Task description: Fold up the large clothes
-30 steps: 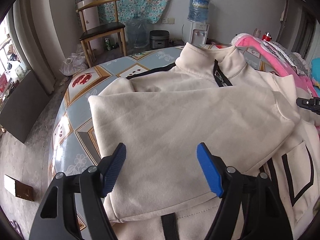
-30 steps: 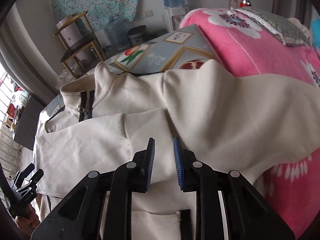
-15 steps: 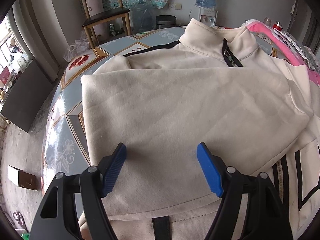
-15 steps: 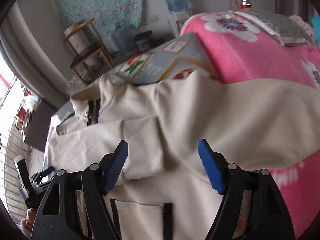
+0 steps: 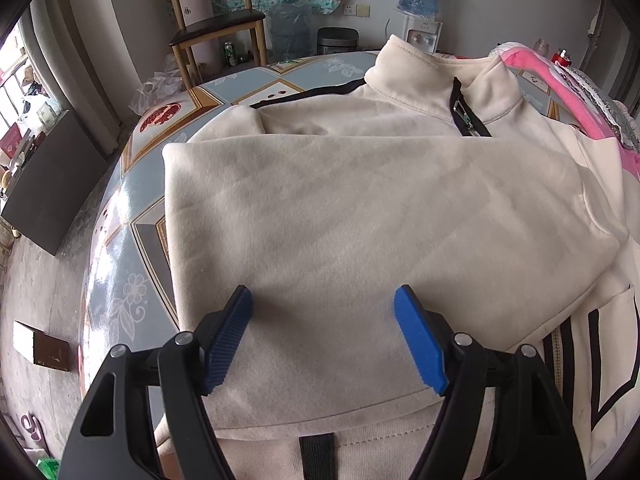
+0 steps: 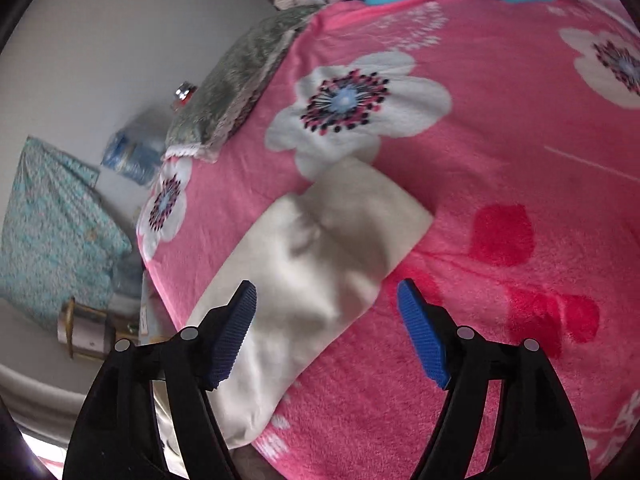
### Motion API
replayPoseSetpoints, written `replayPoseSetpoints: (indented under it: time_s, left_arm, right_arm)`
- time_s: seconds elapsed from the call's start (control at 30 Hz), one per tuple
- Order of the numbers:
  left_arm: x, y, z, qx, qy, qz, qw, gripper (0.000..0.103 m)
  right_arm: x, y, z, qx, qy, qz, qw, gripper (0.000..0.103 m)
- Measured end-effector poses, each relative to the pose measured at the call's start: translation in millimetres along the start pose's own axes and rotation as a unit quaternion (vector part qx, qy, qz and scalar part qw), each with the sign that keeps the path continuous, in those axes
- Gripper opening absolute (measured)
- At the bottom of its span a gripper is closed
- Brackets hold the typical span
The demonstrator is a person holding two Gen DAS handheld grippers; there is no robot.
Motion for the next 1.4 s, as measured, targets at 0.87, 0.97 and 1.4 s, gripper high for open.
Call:
replayPoseSetpoints:
  time_s: [0.87, 0.97, 1.4]
  left_arm:
    - [-5, -2, -12, 0.044, 0.006, 0.013, 0.9989, 0.072]
    - [-6, 1, -13, 0.045, 0.001, 0.005, 0.999, 0.071]
    - [14, 55, 46, 0.105, 0.044, -0.017, 0.9933, 0.071]
  right_arm:
    - [80, 144, 292, -0.191, 0.297, -0.12, 0.928, 0.01]
    - [141, 158, 356, -0.242, 0.357, -0.1, 0.897, 0.01]
    - [451, 47, 445, -0.267, 0.532, 0.08, 0.799, 0.01]
Point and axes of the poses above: each gripper's, at about its wrist camera, not at the fingertips, and y roughly against the way its jaws point, z to its left, x to its underside, the point moved 10 cm from there along -y, roughly the way its jaws point, and after that the axes turned 4 degrees about y, right-handed, at the moved point
